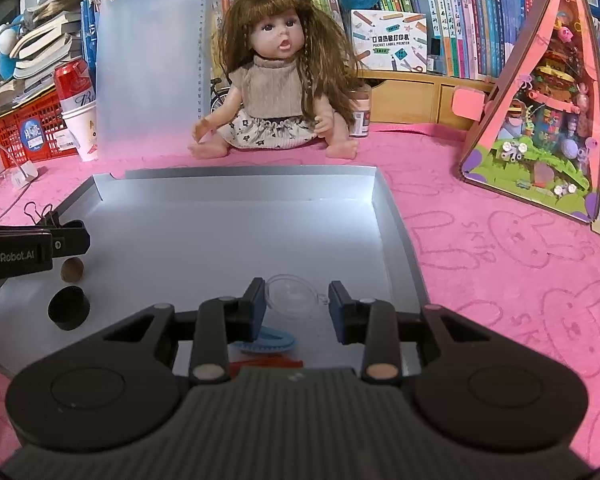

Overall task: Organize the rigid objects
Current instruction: 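Carry the black disc and clear lid over the tray with both tools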

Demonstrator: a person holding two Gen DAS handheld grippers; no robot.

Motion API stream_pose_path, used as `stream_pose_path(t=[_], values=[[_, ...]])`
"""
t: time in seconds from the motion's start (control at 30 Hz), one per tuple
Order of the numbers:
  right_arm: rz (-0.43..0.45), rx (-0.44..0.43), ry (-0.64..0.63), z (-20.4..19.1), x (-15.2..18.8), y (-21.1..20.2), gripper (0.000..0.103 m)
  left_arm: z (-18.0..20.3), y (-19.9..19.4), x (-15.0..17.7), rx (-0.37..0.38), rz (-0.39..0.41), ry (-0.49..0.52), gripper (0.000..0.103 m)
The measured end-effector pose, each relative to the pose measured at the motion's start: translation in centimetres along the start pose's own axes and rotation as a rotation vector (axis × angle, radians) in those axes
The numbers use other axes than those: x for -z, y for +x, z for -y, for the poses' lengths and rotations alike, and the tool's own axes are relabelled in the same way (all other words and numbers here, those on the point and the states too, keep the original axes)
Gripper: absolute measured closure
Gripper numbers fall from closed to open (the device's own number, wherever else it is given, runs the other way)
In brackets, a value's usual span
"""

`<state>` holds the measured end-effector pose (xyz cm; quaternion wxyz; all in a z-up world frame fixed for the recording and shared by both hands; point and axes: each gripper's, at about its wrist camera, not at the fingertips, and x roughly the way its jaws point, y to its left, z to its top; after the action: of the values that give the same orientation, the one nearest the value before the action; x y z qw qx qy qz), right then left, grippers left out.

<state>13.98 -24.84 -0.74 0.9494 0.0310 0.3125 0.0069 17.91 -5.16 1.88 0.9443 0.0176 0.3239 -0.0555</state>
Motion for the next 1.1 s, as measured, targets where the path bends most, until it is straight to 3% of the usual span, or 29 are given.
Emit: stream_pose_path(t=[1.1], values=[[-0.008,0.027,-0.047,-0.65,0.12,0.47,0.064,0.01,0.98,0.76,-0.001,-0.031,0.002,0.073]])
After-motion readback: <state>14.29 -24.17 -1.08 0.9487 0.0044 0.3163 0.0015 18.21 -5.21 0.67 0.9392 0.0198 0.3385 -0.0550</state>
